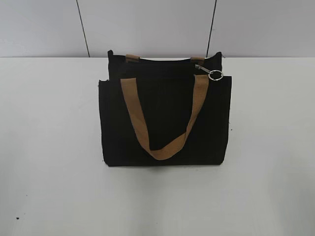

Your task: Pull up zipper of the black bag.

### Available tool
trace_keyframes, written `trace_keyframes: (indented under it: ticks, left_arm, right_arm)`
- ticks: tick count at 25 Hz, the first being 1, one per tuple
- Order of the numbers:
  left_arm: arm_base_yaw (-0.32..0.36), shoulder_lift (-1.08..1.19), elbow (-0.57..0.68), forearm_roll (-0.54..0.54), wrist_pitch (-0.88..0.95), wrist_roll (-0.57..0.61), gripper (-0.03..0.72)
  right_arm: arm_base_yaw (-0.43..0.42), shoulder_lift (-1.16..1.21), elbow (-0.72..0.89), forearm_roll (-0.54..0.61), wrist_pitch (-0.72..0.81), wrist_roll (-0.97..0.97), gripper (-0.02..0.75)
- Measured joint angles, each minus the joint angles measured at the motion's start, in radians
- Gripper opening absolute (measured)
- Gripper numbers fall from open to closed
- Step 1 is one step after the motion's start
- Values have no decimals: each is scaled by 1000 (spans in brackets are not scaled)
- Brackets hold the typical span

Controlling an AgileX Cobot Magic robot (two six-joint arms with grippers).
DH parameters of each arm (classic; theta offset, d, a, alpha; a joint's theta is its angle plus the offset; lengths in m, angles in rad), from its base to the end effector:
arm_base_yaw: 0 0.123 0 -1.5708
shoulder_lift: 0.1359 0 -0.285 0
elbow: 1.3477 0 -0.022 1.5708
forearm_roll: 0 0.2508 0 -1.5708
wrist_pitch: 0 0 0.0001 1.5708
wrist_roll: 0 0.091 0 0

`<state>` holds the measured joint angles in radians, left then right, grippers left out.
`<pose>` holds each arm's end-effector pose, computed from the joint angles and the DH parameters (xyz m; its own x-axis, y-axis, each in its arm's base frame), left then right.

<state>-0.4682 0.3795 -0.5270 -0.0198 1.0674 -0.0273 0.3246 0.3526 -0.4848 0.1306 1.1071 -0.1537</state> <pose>0.0457 -0.0249 0.2758 -0.6767 0.3009 -0.6720 0.4370 0.8987 -0.0376 0.0398 0.0246 0.2628 -0.6931 -0.3326 -0.6395 -0.4545 0.8902 0.0295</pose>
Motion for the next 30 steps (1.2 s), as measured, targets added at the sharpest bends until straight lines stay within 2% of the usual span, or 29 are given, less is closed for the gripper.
trace_keyframes:
  ticks: [11, 13, 15, 21, 24, 27, 30]
  left_arm:
    - [0, 0, 0, 0, -4, 8, 515]
    - [17, -2, 0, 0, -4, 9, 508]
    - [66, -13, 0, 0, -4, 10, 503]
    - [327, -131, 0, 0, -7, 10, 500]
    - [430, -234, 0, 1, -8, 10, 499]
    - [484, -326, 0, 1, -8, 10, 490]
    - [500, -383, 0, 1, -7, 10, 472]
  right_arm:
    - [0, 0, 0, 26, -3, 0, 578]
    - [-9, -3, 0, 29, -3, 0, 578]
    - [-46, -26, 1, 31, -3, 0, 578]
    - [-248, -204, 1, 31, -4, -1, 578]
    - [-323, -308, 1, 31, -4, -1, 578]
    - [-359, -357, 1, 33, -3, -1, 578]
    - [-363, -360, 1, 44, -3, -2, 578]
